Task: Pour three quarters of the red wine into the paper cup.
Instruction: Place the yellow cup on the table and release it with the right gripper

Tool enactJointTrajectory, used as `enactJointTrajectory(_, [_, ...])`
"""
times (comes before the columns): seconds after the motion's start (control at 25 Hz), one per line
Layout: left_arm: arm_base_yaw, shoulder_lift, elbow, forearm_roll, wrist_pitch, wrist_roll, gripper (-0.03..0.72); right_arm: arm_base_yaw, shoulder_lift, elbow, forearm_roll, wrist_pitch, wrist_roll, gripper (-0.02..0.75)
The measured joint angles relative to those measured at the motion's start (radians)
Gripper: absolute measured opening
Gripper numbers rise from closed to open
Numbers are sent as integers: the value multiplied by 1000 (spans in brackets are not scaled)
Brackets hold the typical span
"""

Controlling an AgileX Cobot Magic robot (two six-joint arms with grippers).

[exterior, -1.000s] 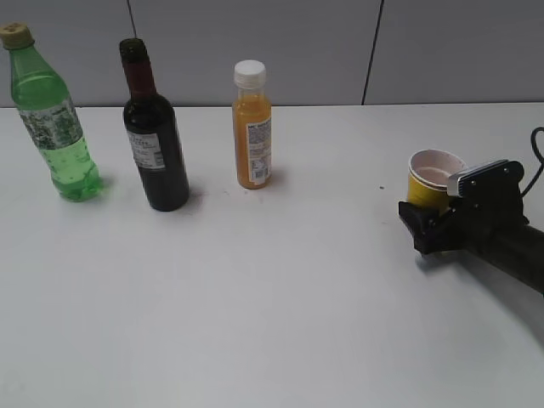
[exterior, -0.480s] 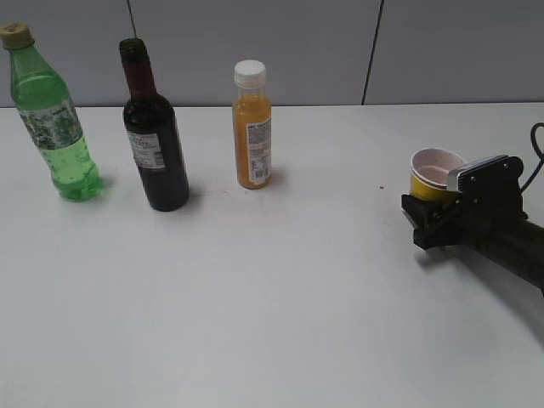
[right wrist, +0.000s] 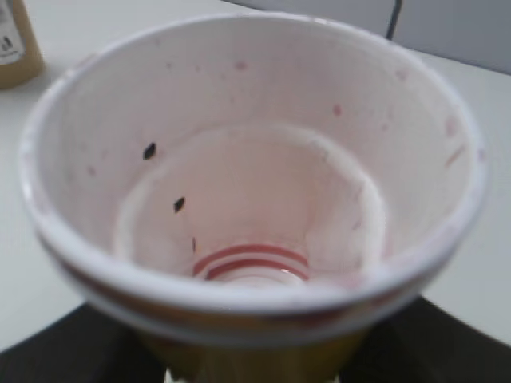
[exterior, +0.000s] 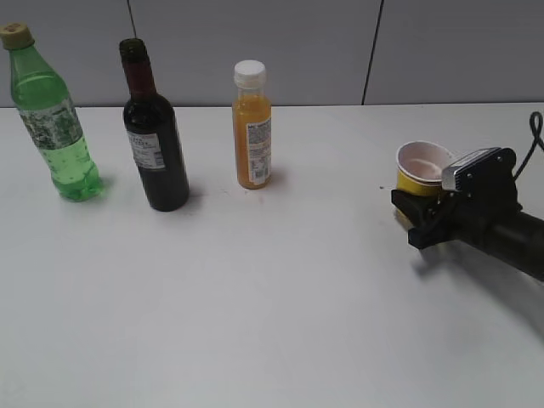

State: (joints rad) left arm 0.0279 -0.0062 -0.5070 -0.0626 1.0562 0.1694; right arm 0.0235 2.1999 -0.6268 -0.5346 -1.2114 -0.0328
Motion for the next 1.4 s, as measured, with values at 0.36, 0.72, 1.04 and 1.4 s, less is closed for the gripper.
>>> enactJointTrajectory(0.36, [0, 0, 0, 0, 0, 0, 426, 0, -40, -17, -321, 0, 125, 385])
enactJointTrajectory(0.72, [0, 0, 0, 0, 0, 0, 426, 13, -42, -68, -616, 0, 307, 385])
enactJointTrajectory(1.04, [0, 0, 0, 0, 0, 0, 426, 131, -42, -103, -653, 0, 325, 385])
enactJointTrajectory(1.4, [0, 0, 0, 0, 0, 0, 426, 246, 21, -274, -741, 0, 432, 384])
